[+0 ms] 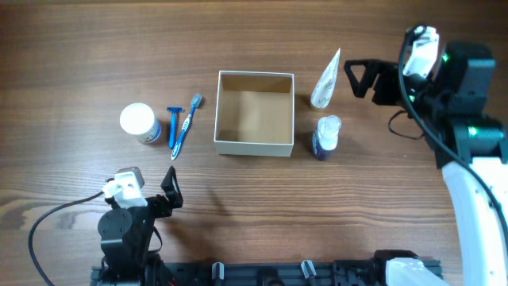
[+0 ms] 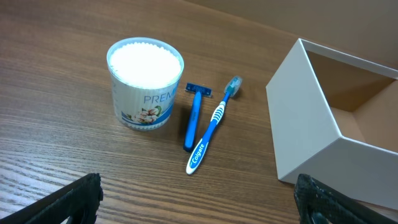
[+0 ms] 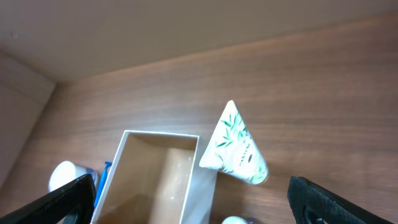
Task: Pack container
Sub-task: 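Reach the right gripper to the white-and-green tube and grasp it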
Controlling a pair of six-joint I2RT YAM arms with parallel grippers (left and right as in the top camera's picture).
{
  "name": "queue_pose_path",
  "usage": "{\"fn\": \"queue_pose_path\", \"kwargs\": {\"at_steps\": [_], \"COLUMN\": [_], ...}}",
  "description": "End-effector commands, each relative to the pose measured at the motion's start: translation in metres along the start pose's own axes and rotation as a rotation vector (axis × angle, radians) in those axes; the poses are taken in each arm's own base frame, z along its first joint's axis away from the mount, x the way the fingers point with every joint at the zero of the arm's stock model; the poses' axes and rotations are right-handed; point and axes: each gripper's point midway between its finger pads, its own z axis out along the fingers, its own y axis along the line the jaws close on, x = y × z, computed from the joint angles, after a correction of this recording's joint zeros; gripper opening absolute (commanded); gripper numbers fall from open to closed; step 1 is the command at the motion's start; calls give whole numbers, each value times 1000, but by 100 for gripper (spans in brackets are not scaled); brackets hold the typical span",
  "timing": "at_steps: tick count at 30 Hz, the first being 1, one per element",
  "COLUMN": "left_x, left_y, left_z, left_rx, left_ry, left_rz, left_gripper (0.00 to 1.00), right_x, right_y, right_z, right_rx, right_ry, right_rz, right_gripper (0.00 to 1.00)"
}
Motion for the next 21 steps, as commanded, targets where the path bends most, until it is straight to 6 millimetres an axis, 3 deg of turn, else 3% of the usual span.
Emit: {"fn": "queue_pose_path", "kwargs": {"at_steps": [1, 5, 8, 14, 20, 21], "left_x": [-1, -1, -1, -1, -1, -1], "left_y": [0, 0, 0, 0, 0, 0], "left_z": [0, 0, 0, 0, 0, 0], "left_rx": [0, 1, 1, 1, 1, 1], "left_ry": [-10, -10, -10, -10, -10, -10], "left_rz": [-7, -7, -7, -7, -7, -7], "left_gripper": [100, 100, 100, 100, 100, 100], "right_x": [-33, -49, -42, 3, 25, 30], "right_y": [14, 4, 3, -26, -36, -37], "right_z": [0, -2, 11, 75, 114, 119], "right_rx": [65, 348, 471, 584, 607, 613], "right_ry": [-43, -68, -43, 116, 177, 192], "right_rz": [56, 50, 69, 164, 179, 175], "right_gripper": [100, 100, 100, 100, 100, 95]}}
